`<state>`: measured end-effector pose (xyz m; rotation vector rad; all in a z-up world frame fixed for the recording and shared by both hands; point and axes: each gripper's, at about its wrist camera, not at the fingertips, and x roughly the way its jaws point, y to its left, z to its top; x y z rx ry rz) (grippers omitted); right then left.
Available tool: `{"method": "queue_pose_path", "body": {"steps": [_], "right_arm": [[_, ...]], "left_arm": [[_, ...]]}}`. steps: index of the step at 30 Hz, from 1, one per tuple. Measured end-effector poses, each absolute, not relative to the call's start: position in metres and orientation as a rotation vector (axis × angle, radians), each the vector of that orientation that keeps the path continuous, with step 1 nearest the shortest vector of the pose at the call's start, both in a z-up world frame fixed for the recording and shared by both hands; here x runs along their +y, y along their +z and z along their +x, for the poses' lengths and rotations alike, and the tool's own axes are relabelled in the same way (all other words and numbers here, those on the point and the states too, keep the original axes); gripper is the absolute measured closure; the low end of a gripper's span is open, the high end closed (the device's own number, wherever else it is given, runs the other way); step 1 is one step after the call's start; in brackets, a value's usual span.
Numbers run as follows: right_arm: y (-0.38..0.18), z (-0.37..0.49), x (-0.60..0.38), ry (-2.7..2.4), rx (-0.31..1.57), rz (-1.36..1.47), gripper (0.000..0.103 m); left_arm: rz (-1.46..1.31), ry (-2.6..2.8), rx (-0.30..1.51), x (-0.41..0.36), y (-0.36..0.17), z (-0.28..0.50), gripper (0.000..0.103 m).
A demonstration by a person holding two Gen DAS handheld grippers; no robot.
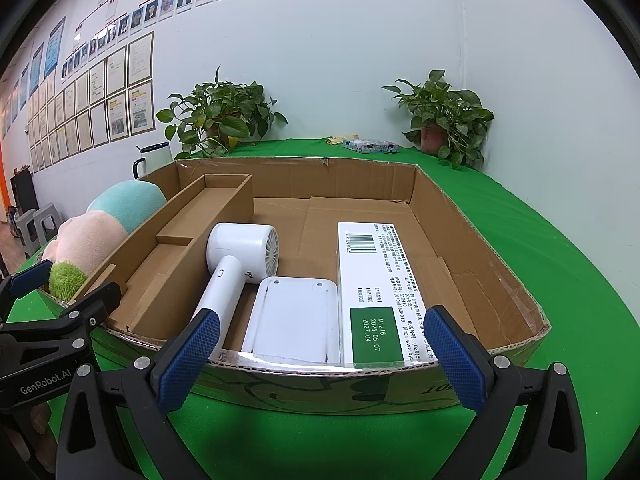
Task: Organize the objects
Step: 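Open the right gripper and withdraw it from the box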
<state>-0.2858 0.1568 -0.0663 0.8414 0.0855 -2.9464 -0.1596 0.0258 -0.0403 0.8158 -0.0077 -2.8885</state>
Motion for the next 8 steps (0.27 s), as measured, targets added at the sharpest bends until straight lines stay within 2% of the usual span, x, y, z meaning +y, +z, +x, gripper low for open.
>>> {"method": "queue_pose_path", "body": {"steps": [8], "right_arm": [[-0.0660, -0.2855, 0.1568, -2.946, 0.085, 0.841, 0.000]], "left_arm": [[0.816, -2.888, -0.010, 0.0259, -0.0407, -0.1602, 0.002]]}}
